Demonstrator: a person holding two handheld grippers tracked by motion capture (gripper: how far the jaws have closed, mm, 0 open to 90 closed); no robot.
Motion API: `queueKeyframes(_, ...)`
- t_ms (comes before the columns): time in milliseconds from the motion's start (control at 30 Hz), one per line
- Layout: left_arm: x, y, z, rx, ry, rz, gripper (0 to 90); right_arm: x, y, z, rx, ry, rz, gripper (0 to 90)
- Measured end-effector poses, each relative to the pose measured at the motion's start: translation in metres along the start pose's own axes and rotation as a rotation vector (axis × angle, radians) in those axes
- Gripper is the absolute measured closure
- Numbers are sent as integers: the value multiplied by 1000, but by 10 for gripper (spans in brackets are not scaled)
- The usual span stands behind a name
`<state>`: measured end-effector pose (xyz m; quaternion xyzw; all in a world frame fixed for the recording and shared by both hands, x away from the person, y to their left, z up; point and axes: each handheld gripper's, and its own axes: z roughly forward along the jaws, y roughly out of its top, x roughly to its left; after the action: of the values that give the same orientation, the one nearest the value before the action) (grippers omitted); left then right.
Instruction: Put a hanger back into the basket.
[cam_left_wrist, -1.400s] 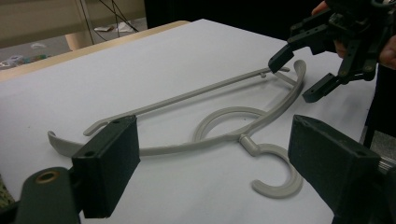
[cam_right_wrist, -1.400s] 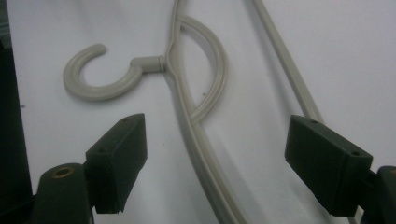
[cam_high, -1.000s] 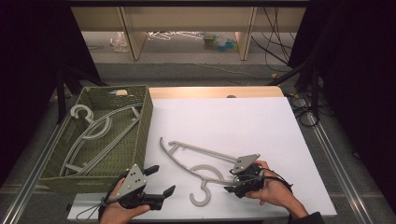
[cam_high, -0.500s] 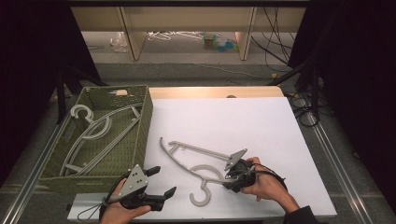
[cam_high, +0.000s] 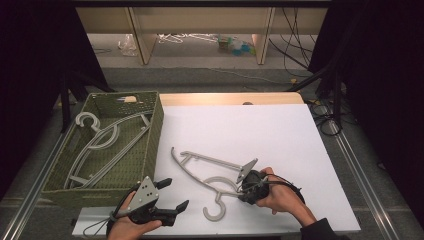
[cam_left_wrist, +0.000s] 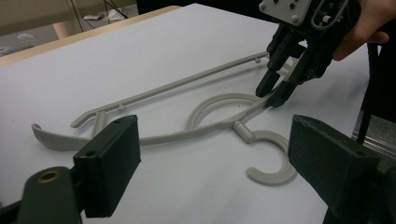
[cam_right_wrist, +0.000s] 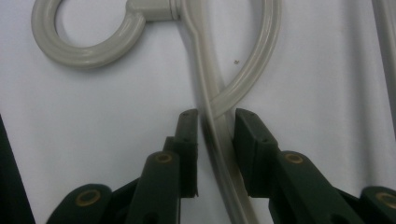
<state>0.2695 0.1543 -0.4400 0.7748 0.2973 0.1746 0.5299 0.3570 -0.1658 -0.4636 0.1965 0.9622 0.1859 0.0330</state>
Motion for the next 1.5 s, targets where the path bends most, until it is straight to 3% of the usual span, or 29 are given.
queueKeyframes(333, -2, 0, 3, 28, 0, 29, 173, 2, 0, 0, 3, -1, -29, 765)
queueKeyframes(500, -2, 1, 9, 51, 3, 82, 184, 7, 3, -1, 19, -13, -111, 820)
queueKeyframes(533, -3, 1, 11, 55, 5, 75, 188, 8, 3, -1, 22, -22, -116, 821)
queueKeyframes(567, -2, 2, 13, 68, 5, 101, 193, 9, 4, -2, 27, -21, -134, 821)
queueKeyframes(667, -2, 2, 19, 91, 19, 132, 209, 13, 2, -5, 20, 11, -164, 821)
queueKeyframes(800, -1, 1, 30, 129, -13, 142, 249, 17, 0, -12, 2, 47, -183, 821)
queueKeyframes(900, 0, 0, 39, 184, -20, 196, 263, 22, 0, -16, -8, 68, -203, 821)
queueKeyframes(933, -1, -2, 43, 181, -22, 201, 276, 23, -1, -17, -7, 72, -205, 821)
queueKeyframes(967, 0, -2, 46, 217, -39, 224, 289, 23, -1, -17, -11, 73, -212, 821)
queueKeyframes(1033, 1, -3, 52, 240, -59, 264, 343, 25, -2, -19, -10, 76, -215, 821)
queueKeyframes(1233, 1, -4, 65, 271, -68, 323, 333, 28, -2, -28, -24, 84, -228, 821)
queueKeyframes(1500, 0, -6, 79, 319, -106, 457, 376, 31, -3, -36, -39, 101, -241, 820)
